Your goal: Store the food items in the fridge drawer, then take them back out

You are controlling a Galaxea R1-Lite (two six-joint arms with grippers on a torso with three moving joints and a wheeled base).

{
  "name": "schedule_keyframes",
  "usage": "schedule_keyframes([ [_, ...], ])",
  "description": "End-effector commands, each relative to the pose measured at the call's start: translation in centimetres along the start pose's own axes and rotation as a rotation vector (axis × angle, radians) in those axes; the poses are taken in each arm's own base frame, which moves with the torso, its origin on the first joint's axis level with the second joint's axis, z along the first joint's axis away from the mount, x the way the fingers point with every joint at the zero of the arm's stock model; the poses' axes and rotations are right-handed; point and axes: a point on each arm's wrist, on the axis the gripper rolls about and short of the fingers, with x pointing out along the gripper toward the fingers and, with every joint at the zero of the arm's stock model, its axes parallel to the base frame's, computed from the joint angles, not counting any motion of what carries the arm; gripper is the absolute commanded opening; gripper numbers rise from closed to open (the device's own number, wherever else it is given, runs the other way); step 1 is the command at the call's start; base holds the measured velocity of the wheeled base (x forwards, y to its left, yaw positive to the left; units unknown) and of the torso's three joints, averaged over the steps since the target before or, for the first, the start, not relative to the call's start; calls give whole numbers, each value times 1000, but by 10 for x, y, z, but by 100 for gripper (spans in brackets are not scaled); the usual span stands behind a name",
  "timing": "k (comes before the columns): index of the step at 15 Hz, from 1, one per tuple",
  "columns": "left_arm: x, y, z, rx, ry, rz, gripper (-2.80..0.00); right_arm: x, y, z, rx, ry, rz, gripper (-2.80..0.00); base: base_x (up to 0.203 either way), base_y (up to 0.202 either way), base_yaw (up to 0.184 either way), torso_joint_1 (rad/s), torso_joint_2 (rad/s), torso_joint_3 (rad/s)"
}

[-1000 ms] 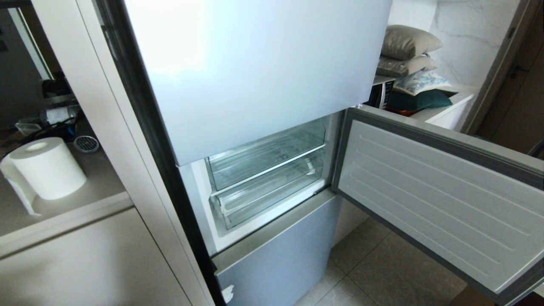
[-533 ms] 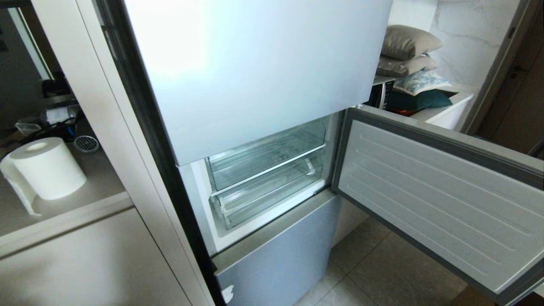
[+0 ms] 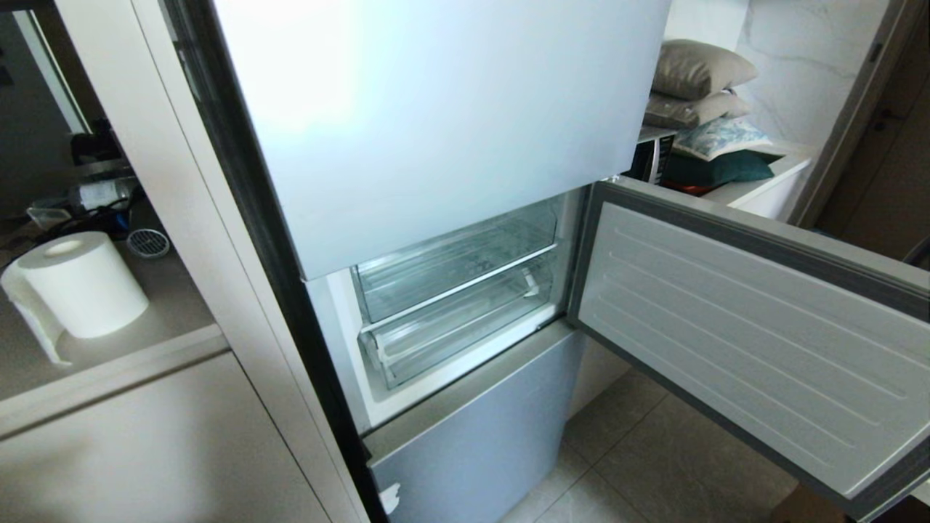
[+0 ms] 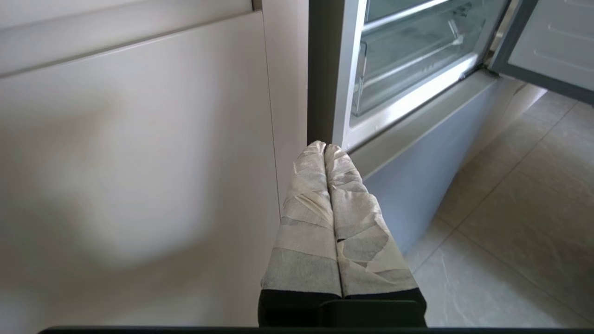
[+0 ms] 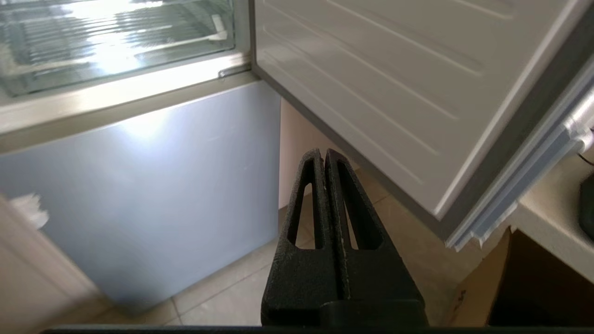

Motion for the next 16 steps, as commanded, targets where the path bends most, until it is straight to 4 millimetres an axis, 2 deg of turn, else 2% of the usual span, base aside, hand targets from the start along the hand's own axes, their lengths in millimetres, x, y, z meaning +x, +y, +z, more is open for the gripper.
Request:
schedule_keyframes([
  [1, 0, 0, 0, 0, 2, 1, -280, 0, 0, 0, -1, 2, 1, -280, -166, 0, 4, 27, 8, 2],
  [11, 0, 0, 0, 0, 2, 1, -280, 0, 0, 0, -5, 2, 4, -280, -193, 0, 2, -1, 0, 1],
  [16, 0, 0, 0, 0, 2, 1, -280, 0, 0, 0, -6, 2, 2, -280, -17, 0, 0, -1, -1, 0],
])
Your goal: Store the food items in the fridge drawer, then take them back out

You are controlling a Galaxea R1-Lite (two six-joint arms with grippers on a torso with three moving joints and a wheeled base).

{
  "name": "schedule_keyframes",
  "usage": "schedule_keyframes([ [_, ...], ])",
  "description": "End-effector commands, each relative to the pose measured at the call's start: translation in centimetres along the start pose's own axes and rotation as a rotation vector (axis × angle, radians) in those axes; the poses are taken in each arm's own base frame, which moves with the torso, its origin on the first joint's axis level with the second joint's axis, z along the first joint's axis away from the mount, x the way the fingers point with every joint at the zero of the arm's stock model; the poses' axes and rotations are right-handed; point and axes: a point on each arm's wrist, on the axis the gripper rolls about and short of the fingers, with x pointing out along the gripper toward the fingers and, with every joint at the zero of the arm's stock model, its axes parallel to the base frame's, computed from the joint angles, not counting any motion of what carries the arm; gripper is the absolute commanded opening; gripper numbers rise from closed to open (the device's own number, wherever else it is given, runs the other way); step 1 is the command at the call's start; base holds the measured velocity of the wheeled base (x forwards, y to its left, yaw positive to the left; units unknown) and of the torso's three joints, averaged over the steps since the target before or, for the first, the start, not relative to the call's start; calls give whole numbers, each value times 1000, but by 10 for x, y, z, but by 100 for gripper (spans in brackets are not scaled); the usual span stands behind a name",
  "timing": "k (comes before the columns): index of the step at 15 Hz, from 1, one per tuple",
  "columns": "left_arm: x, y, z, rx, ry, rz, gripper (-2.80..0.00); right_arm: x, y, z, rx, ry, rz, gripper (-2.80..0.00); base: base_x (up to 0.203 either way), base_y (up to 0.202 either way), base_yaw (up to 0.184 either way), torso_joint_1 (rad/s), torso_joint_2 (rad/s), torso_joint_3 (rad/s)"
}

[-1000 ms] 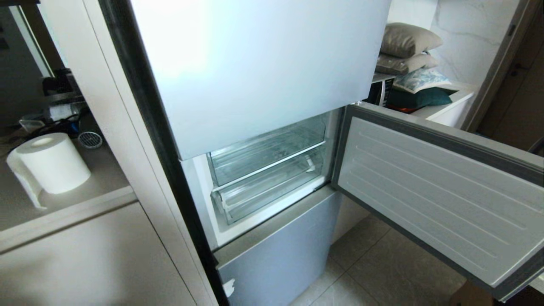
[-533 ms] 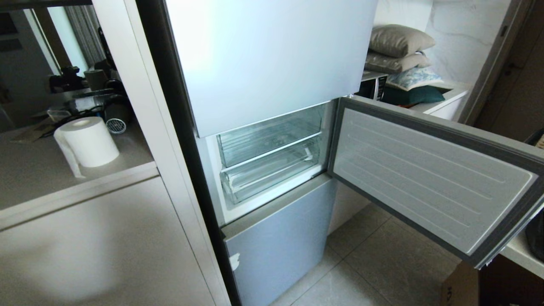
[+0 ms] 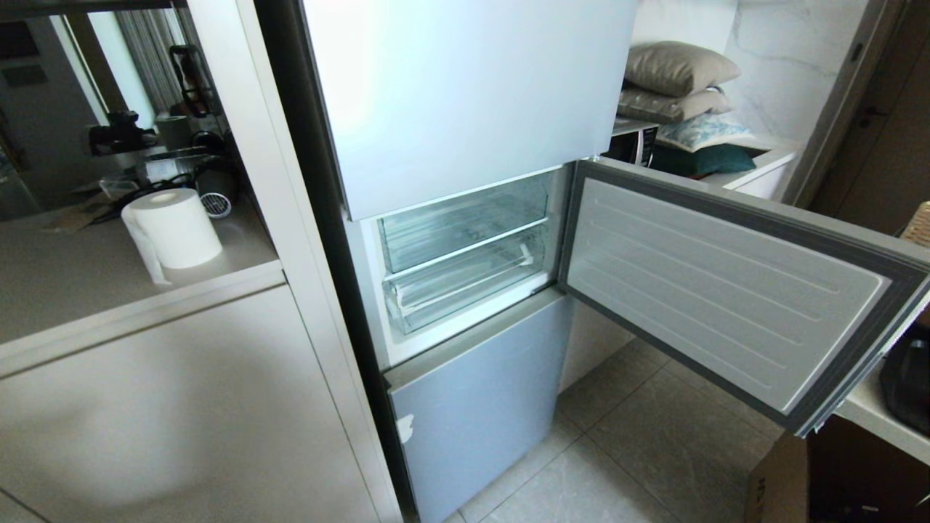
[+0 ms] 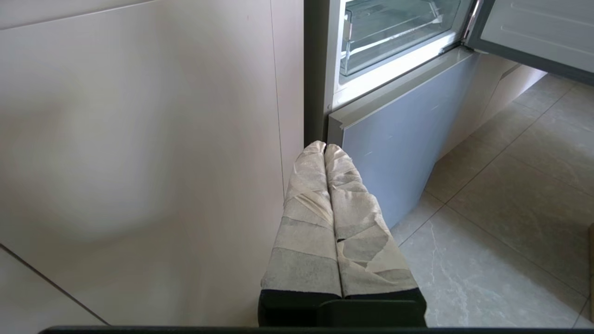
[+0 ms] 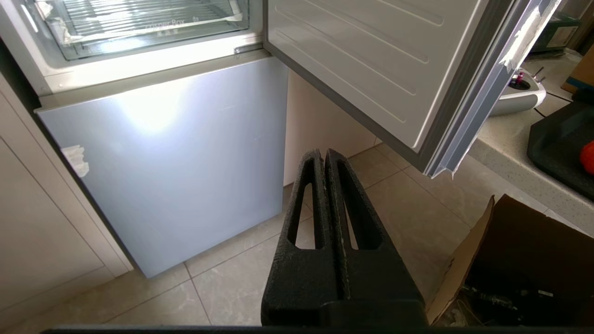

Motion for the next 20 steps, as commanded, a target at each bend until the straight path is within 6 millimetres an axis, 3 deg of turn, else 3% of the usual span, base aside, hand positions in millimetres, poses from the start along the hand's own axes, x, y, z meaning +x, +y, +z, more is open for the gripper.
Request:
schedule_keyframes([
  [1, 0, 0, 0, 0, 2, 0, -280, 0, 0, 0, -2, 1, -1, -280, 0, 0, 0, 0, 0, 0],
  [5, 0, 0, 0, 0, 2, 0, -280, -1, 0, 7, 0, -11, -6, -280, 0, 0, 0, 0, 0, 0],
  [7, 0, 0, 0, 0, 2, 0, -280, -2, -2, 39, 45, -28, -26, -280, 0, 0, 0, 0, 0, 0],
  [8, 0, 0, 0, 0, 2, 0, -280, 1, -3, 65, 95, -35, -40, -280, 0, 0, 0, 0, 0, 0],
  [10, 0, 0, 0, 0, 2, 0, -280, 20, -6, 103, 208, 6, -88, -280, 0, 0, 0, 0, 0, 0],
  [13, 0, 0, 0, 0, 3, 0, -280, 70, -17, 131, 384, 66, -174, -280, 0, 0, 0, 0, 0, 0],
  [16, 0, 0, 0, 0, 2, 0, -280, 109, -64, 135, 573, 60, -328, -280, 0, 0, 0, 0, 0, 0],
  [20, 0, 0, 0, 0, 2, 0, -280, 133, -130, 129, 746, -50, -381, -280, 0, 0, 0, 0, 0, 0],
])
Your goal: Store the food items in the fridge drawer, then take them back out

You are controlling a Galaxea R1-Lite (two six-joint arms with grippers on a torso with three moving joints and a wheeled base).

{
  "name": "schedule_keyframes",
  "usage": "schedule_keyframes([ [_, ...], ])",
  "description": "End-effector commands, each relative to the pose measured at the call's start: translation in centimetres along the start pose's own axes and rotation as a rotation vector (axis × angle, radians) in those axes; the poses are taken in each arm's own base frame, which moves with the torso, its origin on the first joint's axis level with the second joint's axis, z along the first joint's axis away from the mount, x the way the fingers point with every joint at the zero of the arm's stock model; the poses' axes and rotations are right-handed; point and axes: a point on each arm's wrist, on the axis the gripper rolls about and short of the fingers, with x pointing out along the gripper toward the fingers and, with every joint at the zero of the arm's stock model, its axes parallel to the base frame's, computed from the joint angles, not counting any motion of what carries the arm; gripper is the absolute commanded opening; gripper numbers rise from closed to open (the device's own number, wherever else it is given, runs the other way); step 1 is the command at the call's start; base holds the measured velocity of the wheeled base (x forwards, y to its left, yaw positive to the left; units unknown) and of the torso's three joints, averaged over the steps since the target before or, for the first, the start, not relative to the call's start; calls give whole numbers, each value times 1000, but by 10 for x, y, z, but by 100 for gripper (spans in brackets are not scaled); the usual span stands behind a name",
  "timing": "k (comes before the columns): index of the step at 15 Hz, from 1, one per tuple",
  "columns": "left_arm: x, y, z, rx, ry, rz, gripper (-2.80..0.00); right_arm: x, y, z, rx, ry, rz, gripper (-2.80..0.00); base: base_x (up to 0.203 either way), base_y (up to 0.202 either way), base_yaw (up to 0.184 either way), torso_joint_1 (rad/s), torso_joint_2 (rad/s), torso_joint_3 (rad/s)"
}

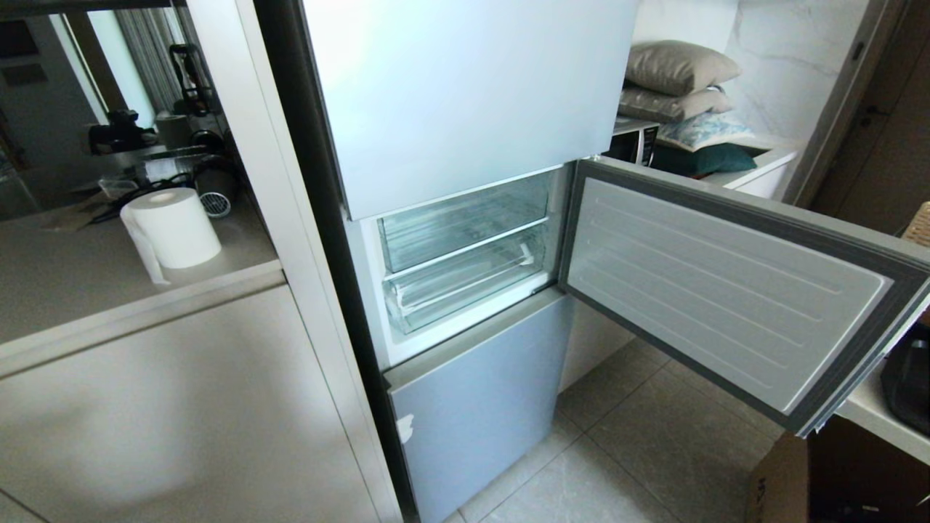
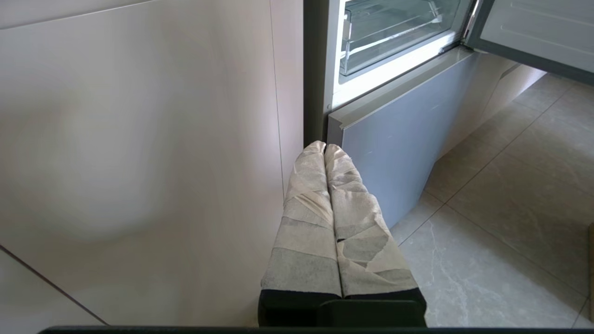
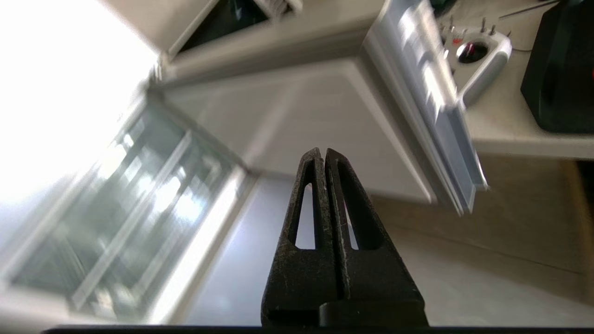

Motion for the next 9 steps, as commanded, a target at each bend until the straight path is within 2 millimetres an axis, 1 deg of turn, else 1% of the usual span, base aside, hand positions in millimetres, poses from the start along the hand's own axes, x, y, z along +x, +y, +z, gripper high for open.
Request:
schedule_keyframes([
  [1, 0, 0, 0, 1, 1, 1, -280, 36, -40, 13, 100, -44, -45, -280, 0, 0, 0, 0, 0, 0],
  [3, 0, 0, 0, 1, 1, 1, -280, 52, -57, 12, 116, -95, -9, -280, 0, 0, 0, 0, 0, 0],
  [6, 0, 0, 0, 0, 1, 1, -280, 84, -90, 9, 161, -78, -28, -280, 0, 0, 0, 0, 0, 0],
  [9, 0, 0, 0, 0, 1, 1, -280, 128, -121, 17, 237, -66, -29, -280, 0, 0, 0, 0, 0, 0],
])
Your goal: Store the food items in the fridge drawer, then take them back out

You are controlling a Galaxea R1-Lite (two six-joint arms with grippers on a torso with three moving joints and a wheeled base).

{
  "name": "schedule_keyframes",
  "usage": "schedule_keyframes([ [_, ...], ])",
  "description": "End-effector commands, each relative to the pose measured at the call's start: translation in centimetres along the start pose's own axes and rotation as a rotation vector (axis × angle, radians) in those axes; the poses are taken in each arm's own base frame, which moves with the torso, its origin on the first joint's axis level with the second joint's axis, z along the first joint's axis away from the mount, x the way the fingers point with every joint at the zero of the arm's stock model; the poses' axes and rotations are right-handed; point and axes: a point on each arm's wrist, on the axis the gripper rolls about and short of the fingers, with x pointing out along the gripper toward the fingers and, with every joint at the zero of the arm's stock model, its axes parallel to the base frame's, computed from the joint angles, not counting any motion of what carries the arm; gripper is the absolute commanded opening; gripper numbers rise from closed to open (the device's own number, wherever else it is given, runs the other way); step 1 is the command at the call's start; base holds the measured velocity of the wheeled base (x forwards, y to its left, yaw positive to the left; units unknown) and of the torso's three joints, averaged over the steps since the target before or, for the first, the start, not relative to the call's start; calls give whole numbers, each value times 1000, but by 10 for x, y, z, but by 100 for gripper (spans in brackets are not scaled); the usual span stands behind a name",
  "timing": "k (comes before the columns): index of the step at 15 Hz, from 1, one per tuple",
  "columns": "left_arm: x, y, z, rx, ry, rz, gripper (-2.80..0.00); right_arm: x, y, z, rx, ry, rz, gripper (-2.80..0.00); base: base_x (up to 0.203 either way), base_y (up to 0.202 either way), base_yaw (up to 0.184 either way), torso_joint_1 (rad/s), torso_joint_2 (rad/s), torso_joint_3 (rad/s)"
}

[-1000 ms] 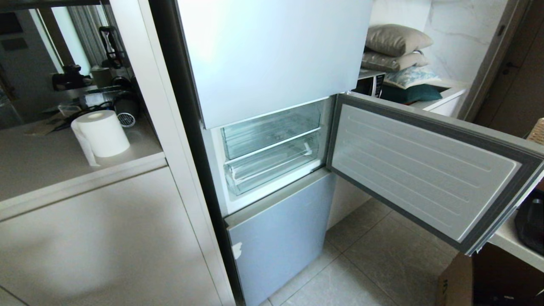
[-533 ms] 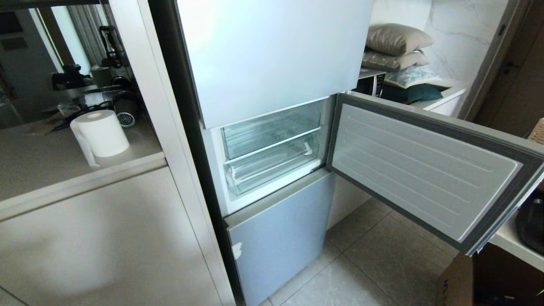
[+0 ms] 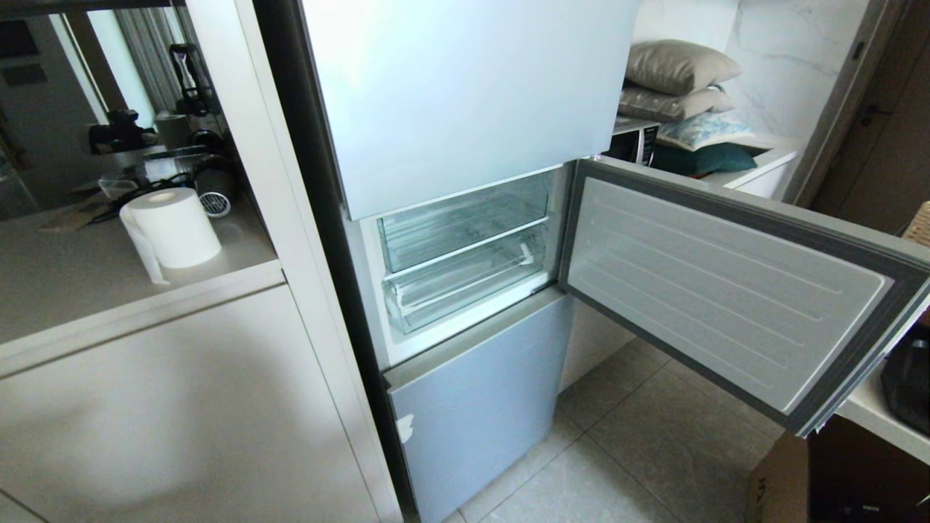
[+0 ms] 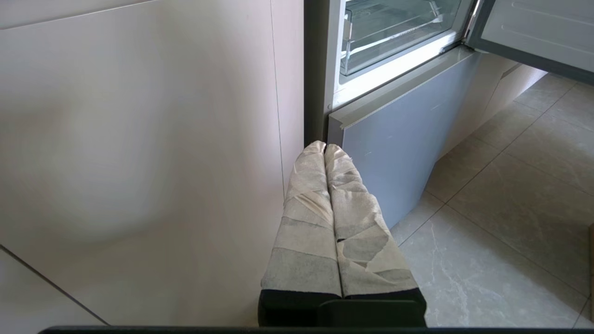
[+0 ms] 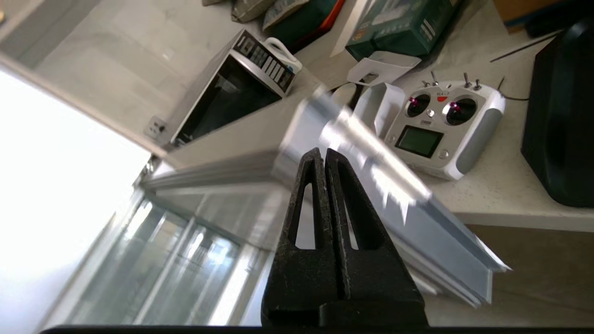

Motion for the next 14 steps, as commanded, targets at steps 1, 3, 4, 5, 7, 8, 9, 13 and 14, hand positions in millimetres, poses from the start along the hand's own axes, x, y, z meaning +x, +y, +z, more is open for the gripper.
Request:
schedule_keyframes([
  [1, 0, 0, 0, 0, 2, 0, -280, 48, -41, -3, 99, 52, -39, -280, 0, 0, 0, 0, 0, 0],
  [3, 0, 0, 0, 0, 2, 0, -280, 74, -55, -2, 135, 53, -38, -280, 0, 0, 0, 0, 0, 0],
  [4, 0, 0, 0, 0, 2, 0, -280, 82, -60, -3, 144, 45, -49, -280, 0, 0, 0, 0, 0, 0],
  [5, 0, 0, 0, 1, 2, 0, -280, 89, -66, -2, 148, 35, -61, -280, 0, 0, 0, 0, 0, 0],
  [7, 0, 0, 0, 0, 2, 0, -280, 99, -75, 1, 161, 33, -89, -280, 0, 0, 0, 0, 0, 0],
  [8, 0, 0, 0, 0, 2, 0, -280, 103, -80, 3, 173, 42, -110, -280, 0, 0, 0, 0, 0, 0],
  [9, 0, 0, 0, 0, 2, 0, -280, 108, -84, 4, 182, 53, -124, -280, 0, 0, 0, 0, 0, 0],
  [13, 0, 0, 0, 1, 2, 0, -280, 135, -101, 0, 197, 86, -119, -280, 0, 0, 0, 0, 0, 0],
  [14, 0, 0, 0, 1, 2, 0, -280, 141, -101, -5, 213, 132, -103, -280, 0, 0, 0, 0, 0, 0],
])
